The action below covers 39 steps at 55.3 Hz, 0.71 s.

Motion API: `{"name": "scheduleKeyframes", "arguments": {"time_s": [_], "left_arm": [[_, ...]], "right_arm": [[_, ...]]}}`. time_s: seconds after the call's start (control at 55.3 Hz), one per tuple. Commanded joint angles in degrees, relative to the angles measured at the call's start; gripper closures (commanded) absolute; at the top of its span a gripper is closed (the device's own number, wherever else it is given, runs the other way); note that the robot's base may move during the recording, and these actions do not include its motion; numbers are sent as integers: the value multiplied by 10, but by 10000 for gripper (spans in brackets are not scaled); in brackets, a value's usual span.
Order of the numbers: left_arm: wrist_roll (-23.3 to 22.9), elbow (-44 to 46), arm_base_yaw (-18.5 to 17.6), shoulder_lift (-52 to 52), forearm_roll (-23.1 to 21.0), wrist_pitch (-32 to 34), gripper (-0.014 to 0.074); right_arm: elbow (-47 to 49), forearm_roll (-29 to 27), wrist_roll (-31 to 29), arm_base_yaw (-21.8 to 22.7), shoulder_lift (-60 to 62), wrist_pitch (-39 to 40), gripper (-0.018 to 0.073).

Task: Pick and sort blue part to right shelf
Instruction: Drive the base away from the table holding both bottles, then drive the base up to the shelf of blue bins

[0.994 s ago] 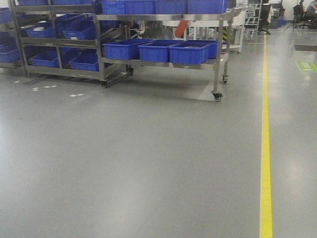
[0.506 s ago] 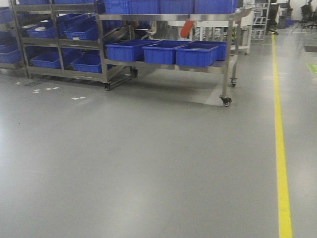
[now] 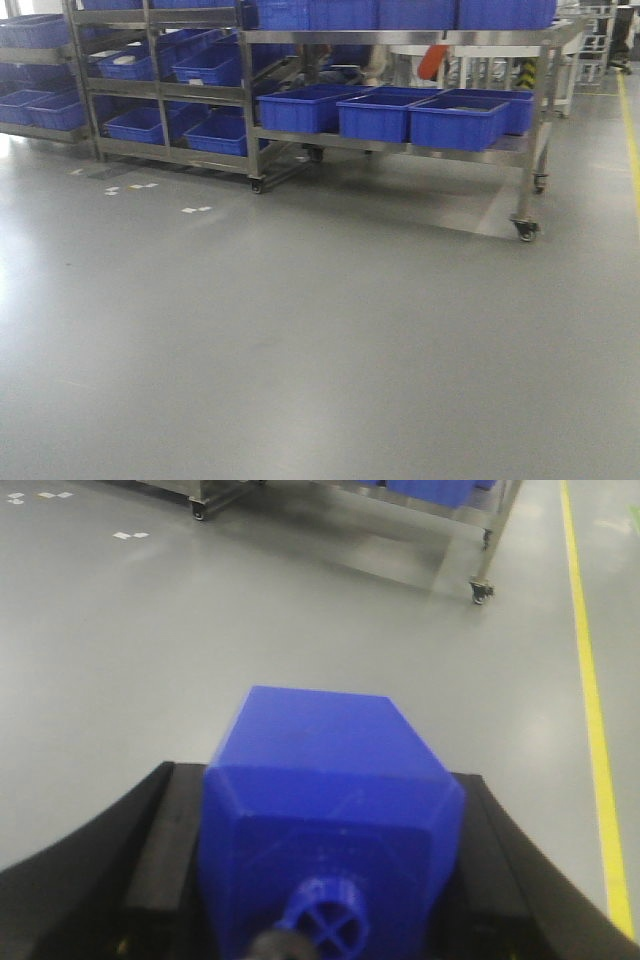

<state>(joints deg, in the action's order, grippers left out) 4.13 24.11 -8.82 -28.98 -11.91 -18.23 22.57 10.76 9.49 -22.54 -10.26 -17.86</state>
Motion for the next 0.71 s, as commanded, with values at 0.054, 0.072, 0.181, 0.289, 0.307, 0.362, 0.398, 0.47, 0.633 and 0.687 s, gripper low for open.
{"name": "scheduleKeyframes", "arguments": {"time_s": [0.054, 0.072, 0.181, 0.289, 0.307, 0.362, 0.398, 0.47, 0.633, 0.687], "left_arm": [[-5, 18, -5, -5, -8, 48, 387], [-5, 18, -5, -5, -8, 48, 387], [-5, 18, -5, -5, -8, 48, 387], [-5, 18, -5, -5, -8, 48, 387], [-5, 18, -5, -5, -8, 48, 387], [-5, 18, -5, -5, -8, 48, 387], [-5, 18, -5, -5, -8, 48, 387], [-5, 18, -5, -5, -8, 48, 387], [-5, 18, -5, -5, -8, 48, 387], [-5, 18, -5, -5, -8, 48, 387]], "right_arm": [[19, 10, -4, 1, -6, 56, 334], [19, 10, -4, 1, -6, 56, 334], [19, 10, -4, 1, -6, 57, 334], [19, 10, -4, 1, -6, 56, 334], [19, 10, -4, 1, -6, 56, 334], [19, 10, -4, 1, -6, 56, 334], [19, 10, -4, 1, -6, 56, 334], [19, 10, -4, 1, -6, 56, 334], [19, 10, -4, 1, -6, 56, 334], [19, 10, -4, 1, -6, 56, 334]]}}
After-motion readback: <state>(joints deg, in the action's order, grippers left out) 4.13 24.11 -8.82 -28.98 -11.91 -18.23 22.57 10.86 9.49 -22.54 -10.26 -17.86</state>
